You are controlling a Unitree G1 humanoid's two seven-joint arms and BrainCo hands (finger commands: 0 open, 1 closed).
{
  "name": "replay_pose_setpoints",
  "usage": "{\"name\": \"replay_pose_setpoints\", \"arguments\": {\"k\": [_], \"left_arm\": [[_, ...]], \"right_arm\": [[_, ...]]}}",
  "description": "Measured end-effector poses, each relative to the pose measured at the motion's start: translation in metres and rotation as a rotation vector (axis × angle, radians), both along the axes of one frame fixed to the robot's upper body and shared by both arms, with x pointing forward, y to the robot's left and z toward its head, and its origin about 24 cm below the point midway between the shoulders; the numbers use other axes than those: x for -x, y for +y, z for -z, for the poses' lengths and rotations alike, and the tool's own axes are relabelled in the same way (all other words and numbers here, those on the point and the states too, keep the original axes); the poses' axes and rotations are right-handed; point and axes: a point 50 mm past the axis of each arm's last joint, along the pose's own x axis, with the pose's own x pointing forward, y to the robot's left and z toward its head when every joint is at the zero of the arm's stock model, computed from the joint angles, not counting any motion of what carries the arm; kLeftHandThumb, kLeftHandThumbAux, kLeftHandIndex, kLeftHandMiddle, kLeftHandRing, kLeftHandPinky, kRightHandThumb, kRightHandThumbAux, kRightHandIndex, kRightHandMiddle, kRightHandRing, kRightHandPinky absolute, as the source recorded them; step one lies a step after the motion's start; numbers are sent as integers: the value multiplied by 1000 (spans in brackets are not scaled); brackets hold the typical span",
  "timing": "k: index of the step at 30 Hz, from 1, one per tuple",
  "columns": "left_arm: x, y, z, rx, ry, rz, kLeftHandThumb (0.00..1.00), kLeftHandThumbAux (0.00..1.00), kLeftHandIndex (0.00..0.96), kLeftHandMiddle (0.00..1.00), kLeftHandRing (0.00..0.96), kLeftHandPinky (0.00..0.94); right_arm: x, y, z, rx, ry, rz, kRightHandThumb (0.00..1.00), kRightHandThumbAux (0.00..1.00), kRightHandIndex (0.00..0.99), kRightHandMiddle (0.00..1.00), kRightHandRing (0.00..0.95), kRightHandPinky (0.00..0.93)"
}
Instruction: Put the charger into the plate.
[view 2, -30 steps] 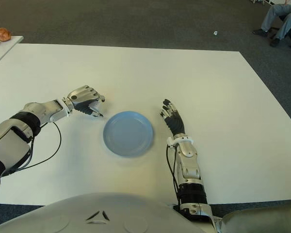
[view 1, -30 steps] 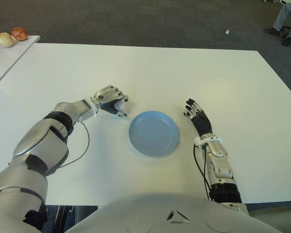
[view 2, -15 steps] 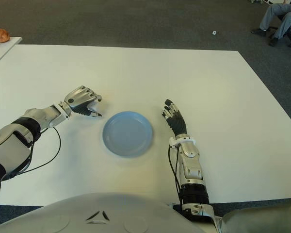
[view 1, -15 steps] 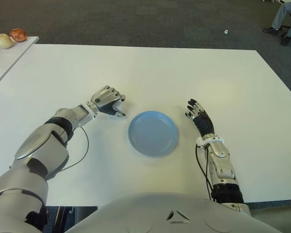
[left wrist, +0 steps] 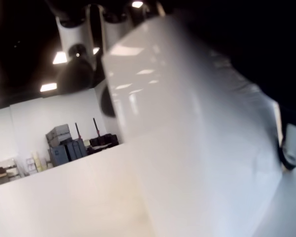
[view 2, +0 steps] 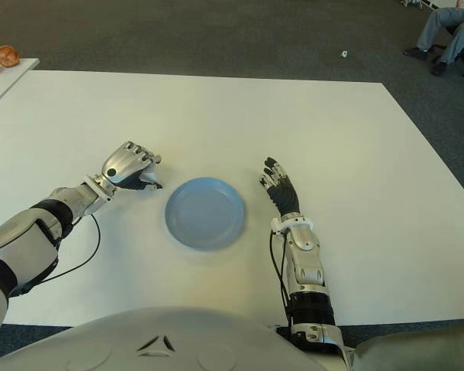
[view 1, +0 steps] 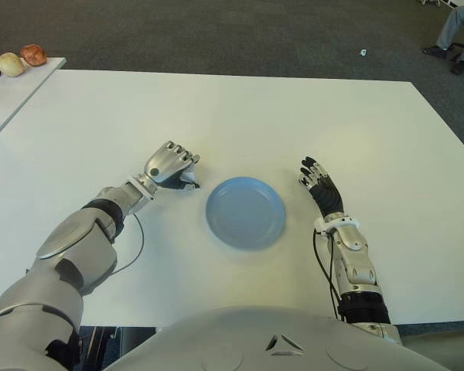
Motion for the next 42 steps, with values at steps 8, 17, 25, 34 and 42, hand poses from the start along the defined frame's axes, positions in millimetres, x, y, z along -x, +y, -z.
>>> {"name": "replay_pose_setpoints", "arguments": {"k": [8, 17, 25, 34, 42], "left_arm": [[3, 0, 1, -16, -44, 21, 728, 701, 441, 857, 863, 885], [6, -2, 1, 38, -54, 49, 742, 700, 441, 893, 891, 898], [9, -4, 1, 85, -50, 73, 745, 699, 441, 902, 898, 904], [9, -5, 1, 89, -51, 83, 745, 699, 441, 905, 900, 900], [9, -6, 0, 103, -36, 93, 744, 700, 441, 902, 895, 896]], "right_arm": [[0, 0, -1, -1, -6, 0, 0, 636, 0, 22, 2, 0], [-1, 1, -5, 0, -24, -1, 0, 630, 0, 28, 9, 0], [-1, 1, -6, -3, -27, 2, 0, 625, 0, 34, 14, 0], [-1, 3, -6, -8, -28, 2, 0, 624, 0, 37, 18, 0], [-1, 3, -6, -10, -27, 3, 0, 620, 0, 37, 19, 0]]}}
